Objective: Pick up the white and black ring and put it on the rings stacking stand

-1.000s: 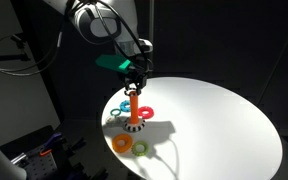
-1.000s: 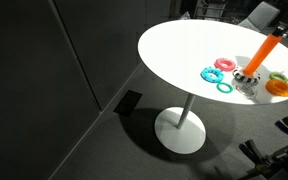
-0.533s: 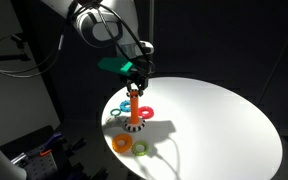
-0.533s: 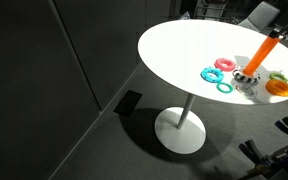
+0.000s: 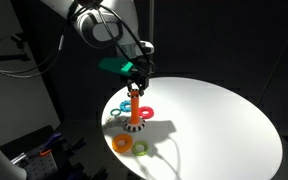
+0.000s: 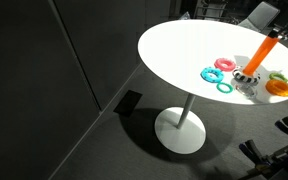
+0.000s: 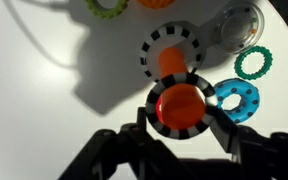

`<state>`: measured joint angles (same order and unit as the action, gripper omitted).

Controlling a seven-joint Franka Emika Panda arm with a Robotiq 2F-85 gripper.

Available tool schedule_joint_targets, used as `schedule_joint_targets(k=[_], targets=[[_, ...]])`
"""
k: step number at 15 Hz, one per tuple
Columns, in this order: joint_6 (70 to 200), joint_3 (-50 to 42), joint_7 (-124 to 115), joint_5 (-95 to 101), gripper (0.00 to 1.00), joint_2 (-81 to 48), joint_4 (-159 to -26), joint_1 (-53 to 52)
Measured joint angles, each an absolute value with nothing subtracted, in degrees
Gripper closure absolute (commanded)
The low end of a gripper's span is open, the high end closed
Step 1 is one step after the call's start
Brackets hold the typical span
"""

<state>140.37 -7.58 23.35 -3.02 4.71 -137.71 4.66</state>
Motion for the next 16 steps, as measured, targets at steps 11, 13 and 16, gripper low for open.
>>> schedule_joint_targets(k=[11,13,16], targets=[[140.5,-7.5,23.4,-6.6,0.59,3.1,-137.7,4.4],[140.5,-7.5,23.4,-6.7,0.24,2.5,-137.7,4.4],[140.5,-7.5,23.4,-6.7,0.0,1.8,-137.7,4.4]])
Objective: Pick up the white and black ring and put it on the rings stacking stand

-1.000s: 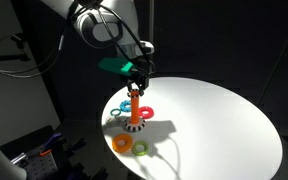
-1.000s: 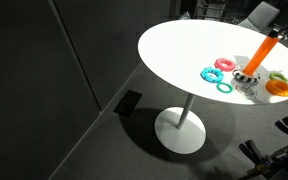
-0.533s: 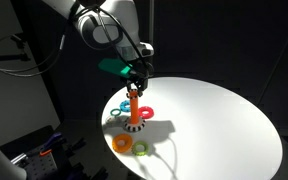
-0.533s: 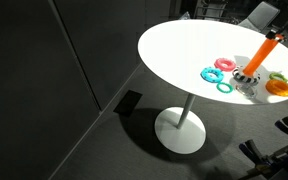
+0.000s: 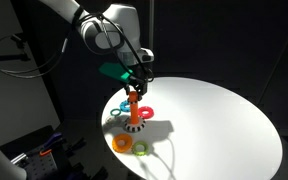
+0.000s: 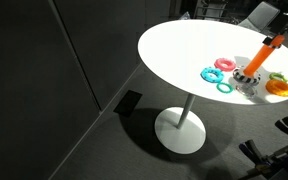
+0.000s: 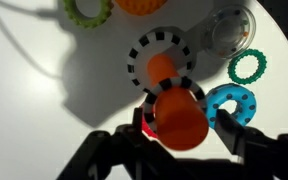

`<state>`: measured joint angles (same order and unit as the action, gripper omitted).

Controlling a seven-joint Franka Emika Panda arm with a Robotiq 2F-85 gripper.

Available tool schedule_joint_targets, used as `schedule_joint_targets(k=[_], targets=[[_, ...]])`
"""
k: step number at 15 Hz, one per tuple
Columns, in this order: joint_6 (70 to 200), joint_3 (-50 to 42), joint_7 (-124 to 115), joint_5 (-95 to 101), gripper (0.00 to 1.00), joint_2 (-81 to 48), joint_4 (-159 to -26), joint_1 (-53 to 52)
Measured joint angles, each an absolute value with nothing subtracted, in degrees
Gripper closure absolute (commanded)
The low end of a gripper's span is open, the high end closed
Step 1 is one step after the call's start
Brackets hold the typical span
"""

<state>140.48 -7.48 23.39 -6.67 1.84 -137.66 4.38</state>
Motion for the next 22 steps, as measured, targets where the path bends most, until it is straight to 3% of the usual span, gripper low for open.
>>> schedule_joint_targets(k=[22], targets=[[125.4,-7.5,18.2,6.5,0.0,12.0,-138.2,5.5]])
